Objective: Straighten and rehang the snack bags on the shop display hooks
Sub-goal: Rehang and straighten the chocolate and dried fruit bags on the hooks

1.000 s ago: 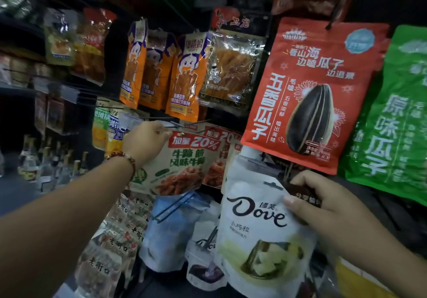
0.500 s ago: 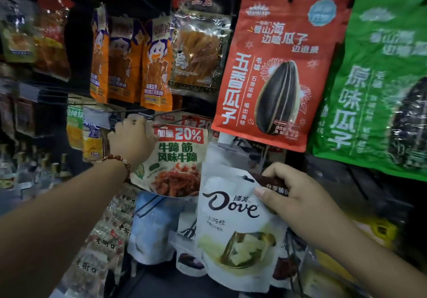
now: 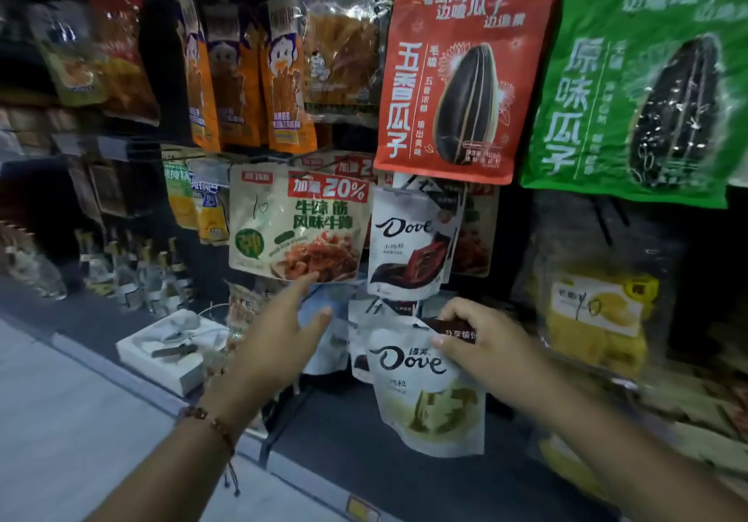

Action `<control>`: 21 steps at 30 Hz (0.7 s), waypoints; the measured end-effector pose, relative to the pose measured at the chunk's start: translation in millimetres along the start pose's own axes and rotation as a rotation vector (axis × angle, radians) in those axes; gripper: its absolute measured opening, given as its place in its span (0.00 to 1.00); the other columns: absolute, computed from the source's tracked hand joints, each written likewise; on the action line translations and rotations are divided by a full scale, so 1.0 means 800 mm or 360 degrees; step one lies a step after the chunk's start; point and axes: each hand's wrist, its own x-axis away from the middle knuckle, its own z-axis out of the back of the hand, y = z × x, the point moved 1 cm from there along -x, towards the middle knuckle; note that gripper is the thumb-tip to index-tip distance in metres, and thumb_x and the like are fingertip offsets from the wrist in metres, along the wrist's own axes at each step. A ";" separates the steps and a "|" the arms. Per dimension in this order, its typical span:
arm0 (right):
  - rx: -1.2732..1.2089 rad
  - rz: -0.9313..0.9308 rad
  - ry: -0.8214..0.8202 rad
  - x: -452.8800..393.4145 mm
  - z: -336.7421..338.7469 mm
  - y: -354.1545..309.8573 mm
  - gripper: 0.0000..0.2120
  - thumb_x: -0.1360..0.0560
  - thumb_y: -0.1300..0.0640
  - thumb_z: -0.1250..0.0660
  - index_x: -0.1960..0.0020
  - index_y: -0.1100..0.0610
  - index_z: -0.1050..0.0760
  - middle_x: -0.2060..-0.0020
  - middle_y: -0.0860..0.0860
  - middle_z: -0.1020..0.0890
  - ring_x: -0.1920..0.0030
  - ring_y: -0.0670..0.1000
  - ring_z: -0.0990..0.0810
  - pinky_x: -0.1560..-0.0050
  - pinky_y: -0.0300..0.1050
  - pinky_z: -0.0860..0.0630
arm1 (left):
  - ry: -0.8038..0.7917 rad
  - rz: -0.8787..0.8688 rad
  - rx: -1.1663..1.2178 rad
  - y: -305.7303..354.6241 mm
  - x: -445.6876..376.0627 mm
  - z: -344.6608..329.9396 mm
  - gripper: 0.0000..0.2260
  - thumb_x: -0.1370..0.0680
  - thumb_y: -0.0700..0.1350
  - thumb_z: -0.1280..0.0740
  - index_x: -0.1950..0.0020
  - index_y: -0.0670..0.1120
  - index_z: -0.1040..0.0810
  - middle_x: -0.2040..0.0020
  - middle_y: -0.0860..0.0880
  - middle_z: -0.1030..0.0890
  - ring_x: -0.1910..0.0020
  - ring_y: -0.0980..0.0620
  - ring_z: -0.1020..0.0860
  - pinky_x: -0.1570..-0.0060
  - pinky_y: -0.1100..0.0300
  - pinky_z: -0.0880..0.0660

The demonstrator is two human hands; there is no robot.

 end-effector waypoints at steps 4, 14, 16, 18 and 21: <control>-0.0100 -0.0017 -0.0121 0.025 -0.044 0.018 0.08 0.23 0.52 0.33 0.57 0.53 0.28 0.63 0.52 0.23 0.66 0.45 0.27 0.65 0.40 0.35 | -0.0445 -0.0045 0.0167 0.005 0.054 -0.046 0.20 0.19 0.53 0.38 0.27 0.63 0.35 0.32 0.61 0.29 0.35 0.61 0.30 0.38 0.56 0.28; -0.0392 -0.0297 -0.0103 0.003 -0.157 0.078 0.09 0.25 0.49 0.31 0.60 0.49 0.28 0.67 0.47 0.22 0.66 0.44 0.25 0.64 0.44 0.30 | -0.0478 0.0134 0.0239 -0.052 0.062 -0.096 0.05 0.20 0.52 0.33 0.53 0.53 0.19 0.56 0.55 0.17 0.57 0.60 0.20 0.57 0.62 0.24; -0.0427 -0.0319 -0.0091 -0.015 -0.170 0.087 0.08 0.26 0.49 0.30 0.60 0.49 0.27 0.65 0.47 0.20 0.64 0.48 0.21 0.62 0.46 0.28 | -0.0422 0.0192 0.0254 -0.070 0.044 -0.107 0.08 0.20 0.51 0.34 0.57 0.53 0.20 0.59 0.52 0.17 0.60 0.57 0.19 0.62 0.61 0.24; -0.0477 -0.0351 -0.0062 -0.035 -0.181 0.096 0.06 0.26 0.50 0.30 0.59 0.50 0.25 0.64 0.47 0.18 0.62 0.48 0.19 0.61 0.44 0.26 | -0.0326 0.0238 0.0381 -0.083 0.028 -0.117 0.10 0.20 0.50 0.34 0.58 0.48 0.18 0.61 0.48 0.16 0.61 0.53 0.18 0.63 0.60 0.24; -0.0549 -0.0414 0.0016 -0.063 -0.200 0.106 0.05 0.26 0.52 0.29 0.58 0.51 0.23 0.64 0.46 0.16 0.63 0.46 0.18 0.60 0.44 0.23 | -0.0248 0.0343 0.0599 -0.102 0.009 -0.129 0.12 0.20 0.49 0.34 0.56 0.43 0.16 0.59 0.47 0.14 0.59 0.52 0.17 0.58 0.56 0.21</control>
